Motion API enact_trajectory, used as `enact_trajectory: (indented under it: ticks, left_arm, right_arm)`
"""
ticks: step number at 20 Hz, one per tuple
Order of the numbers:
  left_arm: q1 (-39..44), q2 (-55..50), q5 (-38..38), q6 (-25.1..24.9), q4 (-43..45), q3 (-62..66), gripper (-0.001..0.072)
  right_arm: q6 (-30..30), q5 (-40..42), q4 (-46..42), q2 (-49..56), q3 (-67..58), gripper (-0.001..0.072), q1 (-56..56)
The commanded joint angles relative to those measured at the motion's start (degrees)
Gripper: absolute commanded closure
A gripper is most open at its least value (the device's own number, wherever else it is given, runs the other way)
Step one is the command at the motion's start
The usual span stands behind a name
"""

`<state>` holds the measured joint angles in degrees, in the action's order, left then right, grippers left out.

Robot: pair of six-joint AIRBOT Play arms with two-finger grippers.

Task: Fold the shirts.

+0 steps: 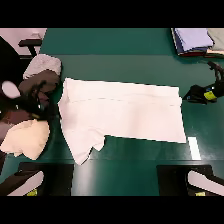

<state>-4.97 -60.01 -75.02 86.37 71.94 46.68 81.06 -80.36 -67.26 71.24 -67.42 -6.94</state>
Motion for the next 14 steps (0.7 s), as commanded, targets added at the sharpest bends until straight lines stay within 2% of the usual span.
enact_trajectory:
  ticks: [1, 5, 10, 13, 14]
  left_arm:
    - [0.0, 7.8, 1.1, 2.3, -1.3, -13.5, 0.0252]
    - [0.0, 8.1, 5.5, 0.2, -9.3, -20.6, 0.0253]
    - [0.0, 8.0, 10.9, 0.0, -15.3, -24.6, 0.0254]
    - [0.0, 8.1, 11.3, -3.0, -18.2, -24.5, 0.0603]
    - [0.0, 8.1, 11.0, -4.0, -18.5, -24.0, 0.0685]
  right_arm:
    - [-0.1, 2.8, 0.2, -6.1, 5.5, 0.0344, -0.2]
    - [-0.1, 2.8, 0.3, -7.8, 6.7, 0.0344, -0.2]
    - [-0.1, 2.9, 0.3, -7.7, 6.7, 0.0344, -0.2]
    - [-0.2, 1.8, -0.3, -7.7, 6.7, 0.0344, -0.2]
    - [-0.2, 1.0, -2.4, -7.7, 6.8, 0.0344, -0.5]
